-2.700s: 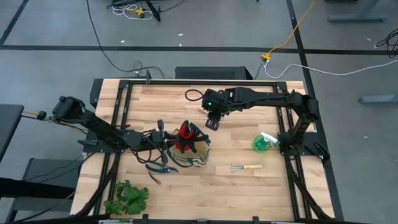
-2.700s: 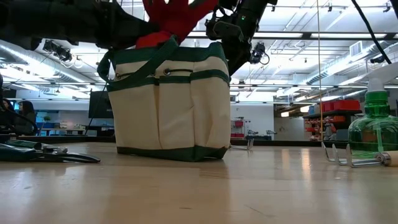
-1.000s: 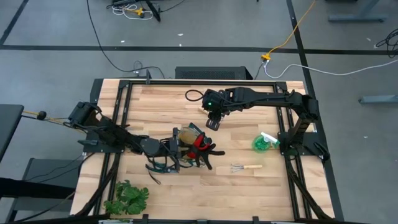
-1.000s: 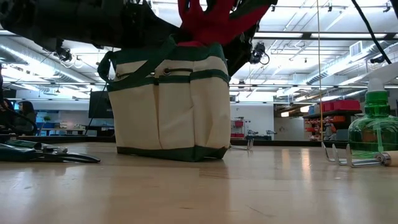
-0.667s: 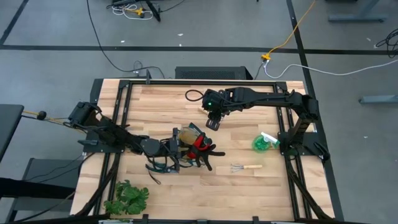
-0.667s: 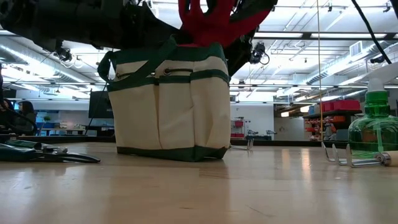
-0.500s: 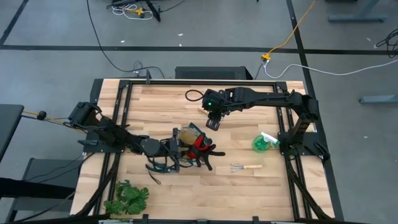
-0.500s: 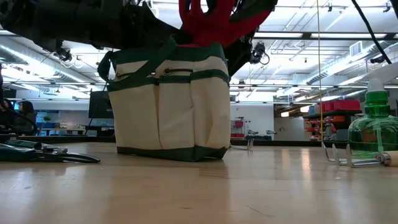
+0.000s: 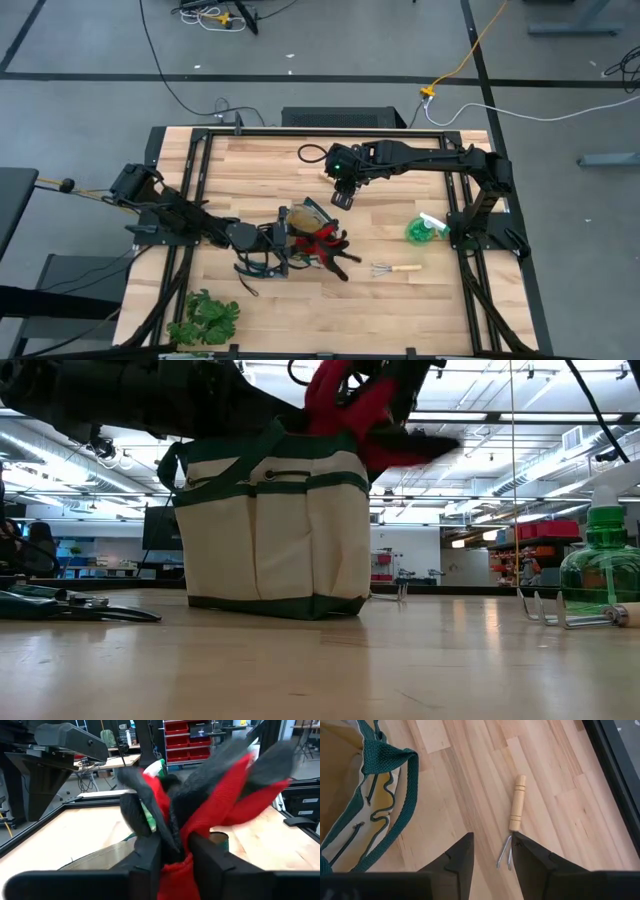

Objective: Pick & Place Garden tools in Gardening bag
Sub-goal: Put the red gloves into the gardening bag

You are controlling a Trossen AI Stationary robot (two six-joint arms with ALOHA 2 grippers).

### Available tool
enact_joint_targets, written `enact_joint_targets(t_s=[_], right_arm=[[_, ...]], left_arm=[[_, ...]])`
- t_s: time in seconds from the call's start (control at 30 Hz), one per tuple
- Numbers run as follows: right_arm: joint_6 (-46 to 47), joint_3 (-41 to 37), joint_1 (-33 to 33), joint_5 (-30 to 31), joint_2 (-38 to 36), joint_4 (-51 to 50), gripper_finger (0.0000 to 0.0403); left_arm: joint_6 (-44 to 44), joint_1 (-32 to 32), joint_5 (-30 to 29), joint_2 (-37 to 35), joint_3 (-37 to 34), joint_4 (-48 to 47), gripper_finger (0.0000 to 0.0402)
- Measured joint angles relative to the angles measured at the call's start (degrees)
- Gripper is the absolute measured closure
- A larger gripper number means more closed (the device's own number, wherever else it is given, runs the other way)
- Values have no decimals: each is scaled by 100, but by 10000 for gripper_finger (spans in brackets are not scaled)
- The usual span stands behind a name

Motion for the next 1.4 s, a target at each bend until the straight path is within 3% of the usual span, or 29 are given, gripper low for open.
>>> enact_joint_targets(t_s=[0.3, 0.87, 1.4], right_arm=[[-8, 0, -2, 0, 0, 0, 271], [-18, 0, -1, 2, 0, -26, 271], [-38, 0, 0, 2, 0, -35, 271]], left_arm=[[-77, 0, 0, 0, 0, 2, 220], [-66, -9, -162, -76, -4, -148, 204], [-150, -69, -401, -257, -5, -500, 135]])
